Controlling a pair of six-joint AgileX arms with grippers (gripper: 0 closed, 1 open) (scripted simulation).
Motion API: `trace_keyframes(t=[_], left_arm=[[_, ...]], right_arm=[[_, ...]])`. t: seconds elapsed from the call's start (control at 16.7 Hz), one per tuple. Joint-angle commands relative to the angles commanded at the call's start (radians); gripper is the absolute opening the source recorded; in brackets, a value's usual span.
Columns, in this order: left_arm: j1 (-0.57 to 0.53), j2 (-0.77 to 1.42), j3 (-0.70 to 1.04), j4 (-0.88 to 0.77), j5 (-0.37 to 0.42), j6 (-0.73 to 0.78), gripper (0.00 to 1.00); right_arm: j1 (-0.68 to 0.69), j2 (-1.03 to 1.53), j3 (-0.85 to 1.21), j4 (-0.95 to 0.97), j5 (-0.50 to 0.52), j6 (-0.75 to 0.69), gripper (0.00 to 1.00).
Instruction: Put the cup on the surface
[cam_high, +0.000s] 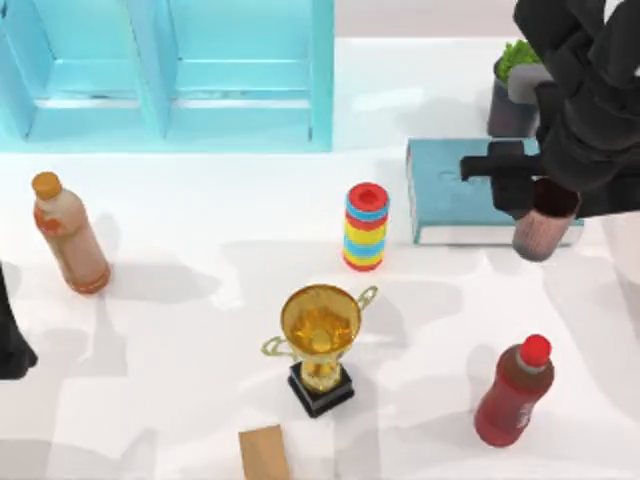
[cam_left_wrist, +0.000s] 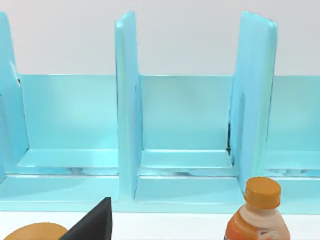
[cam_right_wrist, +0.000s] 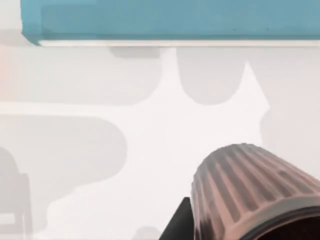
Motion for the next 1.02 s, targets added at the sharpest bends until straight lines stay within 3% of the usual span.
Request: trace_keyframes(t=[0.24, 0.48, 1.02], left_arm=[[0.0, 0.0, 0.0, 0.0, 0.0, 0.0, 1.0], [0.0, 0.0, 0.0, 0.0, 0.0, 0.0, 1.0], [0.0, 0.0, 0.0, 0.0, 0.0, 0.0, 1.0]], right_arm=[[-0.002, 0.034, -0.089, 0.126, -0.001, -0.003, 0.0], [-0.002, 0.036, -0.096, 0.133, 0.0, -0.004, 0.0], [-0.002, 0.036, -0.096, 0.133, 0.0, -0.004, 0.68]])
